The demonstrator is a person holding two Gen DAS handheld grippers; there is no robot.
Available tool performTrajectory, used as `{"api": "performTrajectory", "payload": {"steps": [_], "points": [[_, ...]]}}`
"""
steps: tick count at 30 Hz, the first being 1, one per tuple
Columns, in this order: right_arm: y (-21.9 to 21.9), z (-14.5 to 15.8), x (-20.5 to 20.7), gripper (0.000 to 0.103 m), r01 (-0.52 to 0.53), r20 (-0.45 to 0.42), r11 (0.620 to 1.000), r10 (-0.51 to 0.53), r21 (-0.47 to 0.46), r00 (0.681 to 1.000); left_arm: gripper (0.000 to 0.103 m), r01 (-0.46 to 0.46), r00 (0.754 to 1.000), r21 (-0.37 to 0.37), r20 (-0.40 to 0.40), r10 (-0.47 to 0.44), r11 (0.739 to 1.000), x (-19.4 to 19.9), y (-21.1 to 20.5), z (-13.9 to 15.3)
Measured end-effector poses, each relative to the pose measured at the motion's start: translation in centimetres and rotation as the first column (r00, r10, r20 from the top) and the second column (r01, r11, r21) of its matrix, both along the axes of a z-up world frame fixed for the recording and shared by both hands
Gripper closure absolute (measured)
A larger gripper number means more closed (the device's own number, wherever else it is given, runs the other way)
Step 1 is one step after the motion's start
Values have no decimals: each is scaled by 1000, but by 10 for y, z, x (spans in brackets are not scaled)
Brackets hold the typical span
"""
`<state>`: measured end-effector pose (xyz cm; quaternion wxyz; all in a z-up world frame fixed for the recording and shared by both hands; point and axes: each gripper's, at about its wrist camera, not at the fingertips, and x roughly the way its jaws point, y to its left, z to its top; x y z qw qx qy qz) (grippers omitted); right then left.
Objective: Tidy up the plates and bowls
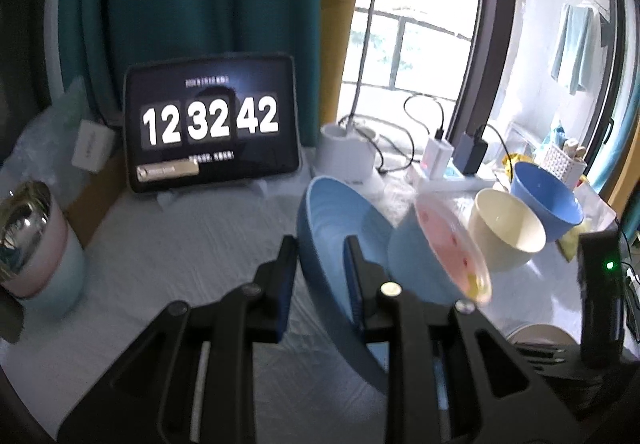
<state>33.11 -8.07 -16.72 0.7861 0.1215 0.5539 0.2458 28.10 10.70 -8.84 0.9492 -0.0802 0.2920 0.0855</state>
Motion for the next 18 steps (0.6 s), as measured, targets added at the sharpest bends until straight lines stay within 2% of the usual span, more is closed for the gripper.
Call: {"api": "performTrajectory", "payload": {"steps": [4, 11, 18], "points": [[5, -1, -4, 72, -18, -27, 999, 19, 40, 999, 79, -7, 1000, 28, 12, 6, 1000, -7, 2, 8], [25, -1, -11, 72, -70, -62, 994, 75, 85, 995, 79, -60, 998, 30, 23, 60, 998, -27, 17, 15], [33, 0, -10, 72, -81, -128, 979, 106, 185, 986, 78, -43, 996, 80, 75, 37, 996, -39, 9, 34]]}}
